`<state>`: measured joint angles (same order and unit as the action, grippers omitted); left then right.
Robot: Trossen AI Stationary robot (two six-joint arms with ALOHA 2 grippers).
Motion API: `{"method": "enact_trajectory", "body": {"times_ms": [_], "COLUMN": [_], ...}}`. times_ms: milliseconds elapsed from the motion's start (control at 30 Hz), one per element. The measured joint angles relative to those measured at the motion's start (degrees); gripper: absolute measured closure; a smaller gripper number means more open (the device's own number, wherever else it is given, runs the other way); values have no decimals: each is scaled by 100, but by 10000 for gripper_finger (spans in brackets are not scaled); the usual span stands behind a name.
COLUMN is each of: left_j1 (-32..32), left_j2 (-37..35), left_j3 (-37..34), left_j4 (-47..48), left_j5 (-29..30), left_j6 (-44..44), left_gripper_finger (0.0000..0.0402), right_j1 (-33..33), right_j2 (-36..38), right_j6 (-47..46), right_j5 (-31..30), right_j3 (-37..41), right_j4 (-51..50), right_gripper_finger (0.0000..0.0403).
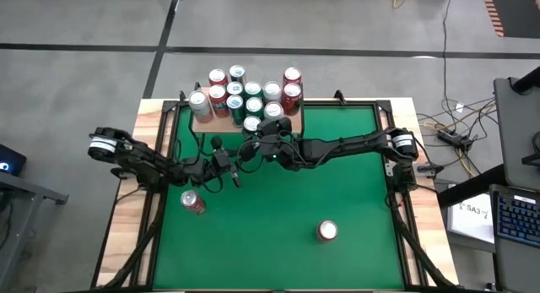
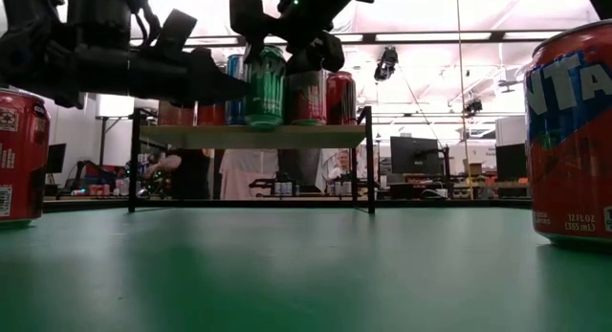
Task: Place canned beverage on shelf
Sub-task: Put the green can on the shelf
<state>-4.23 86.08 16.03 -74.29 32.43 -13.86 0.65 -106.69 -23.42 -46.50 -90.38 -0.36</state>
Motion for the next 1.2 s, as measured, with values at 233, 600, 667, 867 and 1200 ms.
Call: {"method": "enact_trajectory", "body": {"times_ms": [233, 600, 667, 867, 1200], "left_j1": [187, 392, 409, 446, 572], "left_j2": [409, 980, 1047, 1107, 1107], "left_j3": [1, 390, 481, 535, 542], "left_j4": [-446, -722, -722, -725, -729], "left_j5": [-2, -20, -12, -32, -92], "left_j6": [-1, -198, -217, -205, -161], "left_gripper_finger": [354, 355, 355, 355, 355], "right_j1": [78, 199, 216, 245, 264], "right_j2": [0, 1, 0, 1, 0], "right_j6": [11, 58, 72, 89, 87], "right_j5": [18, 37, 39, 24, 15], "right_j3": [-28, -32, -32, -32, -33], "right_j4": [38, 60, 63, 61, 59], "right_gripper_finger": [104, 104, 104, 104, 90]}}
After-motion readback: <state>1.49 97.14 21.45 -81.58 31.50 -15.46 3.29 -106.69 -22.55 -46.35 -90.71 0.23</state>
